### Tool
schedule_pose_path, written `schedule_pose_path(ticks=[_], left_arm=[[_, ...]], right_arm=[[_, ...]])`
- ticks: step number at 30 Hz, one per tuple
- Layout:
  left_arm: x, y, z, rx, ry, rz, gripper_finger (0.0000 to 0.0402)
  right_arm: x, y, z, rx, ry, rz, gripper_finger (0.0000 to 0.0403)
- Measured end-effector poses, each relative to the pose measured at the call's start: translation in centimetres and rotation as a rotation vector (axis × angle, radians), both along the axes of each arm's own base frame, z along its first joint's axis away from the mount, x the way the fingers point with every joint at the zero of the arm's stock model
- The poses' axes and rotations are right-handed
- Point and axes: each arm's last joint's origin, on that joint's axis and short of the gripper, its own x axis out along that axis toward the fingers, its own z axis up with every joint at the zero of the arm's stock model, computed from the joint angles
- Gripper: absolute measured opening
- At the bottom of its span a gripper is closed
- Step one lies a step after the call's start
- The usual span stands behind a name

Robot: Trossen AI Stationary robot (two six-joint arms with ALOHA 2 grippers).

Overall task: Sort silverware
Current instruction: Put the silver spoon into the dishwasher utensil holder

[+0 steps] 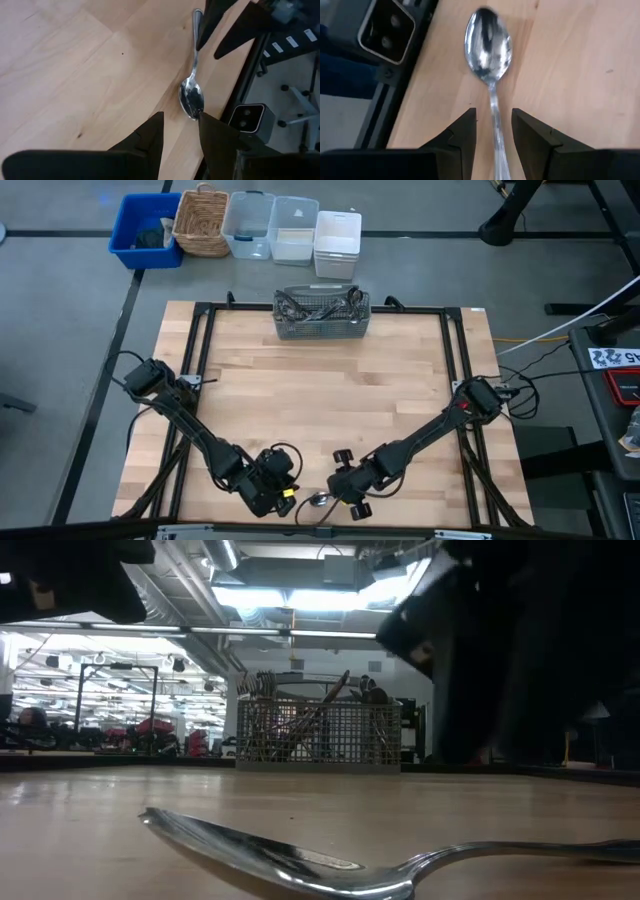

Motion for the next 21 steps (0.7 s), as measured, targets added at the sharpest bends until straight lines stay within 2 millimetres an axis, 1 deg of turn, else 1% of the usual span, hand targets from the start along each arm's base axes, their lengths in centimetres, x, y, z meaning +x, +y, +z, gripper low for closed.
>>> schedule_pose_path(ticks=[3,9,13,17,19,21], left_arm=[[0.0,0.0,0.0,0.004,-0.002,-0.005,0.0111],[0.0,0.0,0.0,0.015,-0.004,-0.010,0.0111],[0.0,0.0,0.0,0.021,-0.006,-0.015,0.0111],[0.0,0.0,0.1,0.017,-0.010,-0.013,0.0111],[0.0,0.0,0.1,0.009,-0.010,-0.005,0.0111],[0.0,0.0,0.1,0.002,-0.011,0.004,0.0111]], right_arm=[[-0.1,0.4,-0.9,-0.004,0.024,-0.006,0.0127],[-0.3,0.9,-2.0,-0.008,0.048,-0.013,0.0127],[-0.1,0.9,-3.0,-0.031,0.057,-0.023,0.0127],[-0.1,0.9,-3.2,-0.046,0.052,-0.032,0.0125],[0.0,0.9,-3.2,-0.051,0.049,-0.035,0.0116],[0.0,0.9,-3.2,-0.059,0.044,-0.042,0.0098]])
